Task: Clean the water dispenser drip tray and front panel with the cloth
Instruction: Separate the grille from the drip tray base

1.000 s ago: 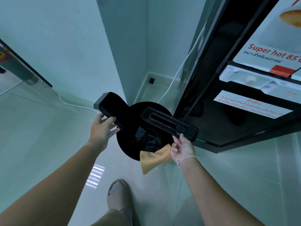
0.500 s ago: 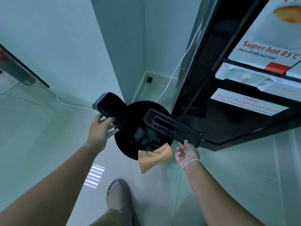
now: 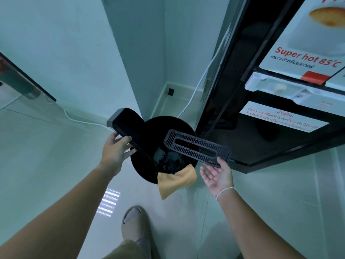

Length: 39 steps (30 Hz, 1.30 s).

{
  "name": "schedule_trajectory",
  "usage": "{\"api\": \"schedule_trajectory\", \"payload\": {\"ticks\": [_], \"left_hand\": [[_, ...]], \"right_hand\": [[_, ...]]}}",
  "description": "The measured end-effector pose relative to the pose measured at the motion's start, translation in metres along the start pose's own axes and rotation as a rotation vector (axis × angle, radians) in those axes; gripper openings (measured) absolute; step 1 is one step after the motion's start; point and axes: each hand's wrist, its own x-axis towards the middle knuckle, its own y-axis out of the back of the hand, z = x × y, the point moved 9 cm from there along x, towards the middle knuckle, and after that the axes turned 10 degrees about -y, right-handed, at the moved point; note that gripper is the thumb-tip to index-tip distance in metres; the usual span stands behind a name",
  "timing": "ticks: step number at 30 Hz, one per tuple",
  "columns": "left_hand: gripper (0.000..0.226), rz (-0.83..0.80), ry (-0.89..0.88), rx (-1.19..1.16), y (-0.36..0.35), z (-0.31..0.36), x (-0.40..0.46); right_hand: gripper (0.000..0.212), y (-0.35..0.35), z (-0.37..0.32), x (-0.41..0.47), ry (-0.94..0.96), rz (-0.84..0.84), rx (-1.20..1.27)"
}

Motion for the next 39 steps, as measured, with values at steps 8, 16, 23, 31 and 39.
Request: {"api": "schedule_trajectory", "payload": {"ticks": [8,16,23,31,39], "left_hand": [[0.020,0.006,-0.005,-0.002,-0.001,0.002,-0.003],[0.021,0.001,-0.010,-0.017,-0.003,0.006,-0.007],[0.025,0.010,0.001,-0.020,0.002,0.006,-0.007],[0.027,0.012,0.000,-0.032,0.004,0.010,-0.006],[0.029,0.017,0.004,-0.034,0.006,0.007,-0.006]], "right_hand": [[0.024,0.019,-0.016,0.006,0.148,0.050,-0.254],[0.042,0.026,-0.008,0.000,0.052,-0.002,-0.346],[0.010,0.027,0.004,-0.002,-0.043,-0.010,-0.232],[0.018,0.008,0.007,-0.008,0.023,-0.092,-0.430],[0.022,0.000,0.003,-0.007,0.051,-0.049,-0.399]]}}
